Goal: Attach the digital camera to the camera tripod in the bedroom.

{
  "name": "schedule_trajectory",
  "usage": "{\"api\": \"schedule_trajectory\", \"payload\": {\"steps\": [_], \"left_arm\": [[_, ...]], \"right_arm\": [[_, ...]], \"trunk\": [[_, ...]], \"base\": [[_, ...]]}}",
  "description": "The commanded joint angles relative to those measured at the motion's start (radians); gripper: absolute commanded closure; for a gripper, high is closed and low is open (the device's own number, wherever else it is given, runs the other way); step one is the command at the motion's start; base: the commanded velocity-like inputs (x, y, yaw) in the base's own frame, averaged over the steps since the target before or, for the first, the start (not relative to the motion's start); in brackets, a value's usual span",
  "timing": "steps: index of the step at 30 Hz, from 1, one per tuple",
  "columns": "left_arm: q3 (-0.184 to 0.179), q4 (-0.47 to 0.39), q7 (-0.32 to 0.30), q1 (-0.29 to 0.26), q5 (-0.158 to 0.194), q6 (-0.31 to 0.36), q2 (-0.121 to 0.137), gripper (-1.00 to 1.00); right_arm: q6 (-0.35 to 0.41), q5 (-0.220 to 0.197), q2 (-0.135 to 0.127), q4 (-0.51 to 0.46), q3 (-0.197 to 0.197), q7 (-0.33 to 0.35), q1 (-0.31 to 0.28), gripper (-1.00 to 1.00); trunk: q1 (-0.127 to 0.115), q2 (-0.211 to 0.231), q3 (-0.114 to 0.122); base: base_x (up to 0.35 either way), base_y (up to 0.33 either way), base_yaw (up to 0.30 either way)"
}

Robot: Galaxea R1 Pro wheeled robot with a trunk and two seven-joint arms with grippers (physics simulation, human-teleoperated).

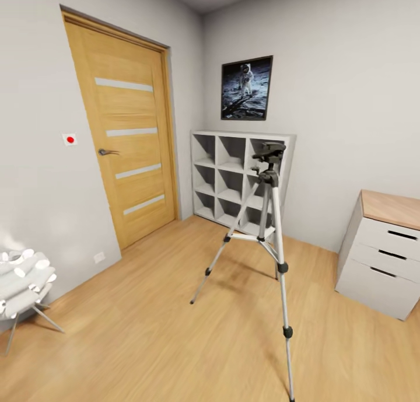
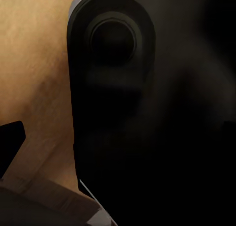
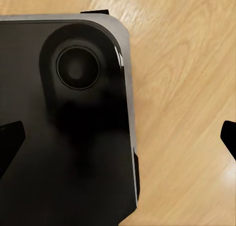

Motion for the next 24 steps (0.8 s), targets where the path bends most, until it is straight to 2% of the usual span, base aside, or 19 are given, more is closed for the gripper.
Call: {"api": "schedule_trajectory", "payload": {"steps": [1,7,18,24], "left_arm": [[0.0,-0.001,0.0,0.0,0.0,0.0,0.0,-1.0],[0.0,-0.001,0.0,0.0,0.0,0.0,0.001,-1.0],[0.0,-0.001,0.0,0.0,0.0,-0.001,0.003,-1.0],[-0.001,-0.001,0.0,0.0,0.0,-0.001,0.004,-1.0]], "right_arm": [[-0.007,0.0,0.0,0.003,-0.008,0.0,-0.001,-1.0],[-0.007,0.0,0.0,0.003,-0.008,0.0,-0.001,-1.0],[-0.007,0.0,0.0,0.003,-0.008,0.0,-0.001,-1.0],[-0.007,0.001,0.0,0.001,-0.009,-0.001,-0.001,-1.0]], "trunk": [[0.0,0.0,-0.001],[0.0,0.0,-0.001],[0.0,0.0,-0.001],[0.0,0.0,-0.001]], "base": [[0.177,0.144,0.0],[0.074,0.076,0.0],[0.009,0.231,0.0],[0.001,0.094,0.0]]}}
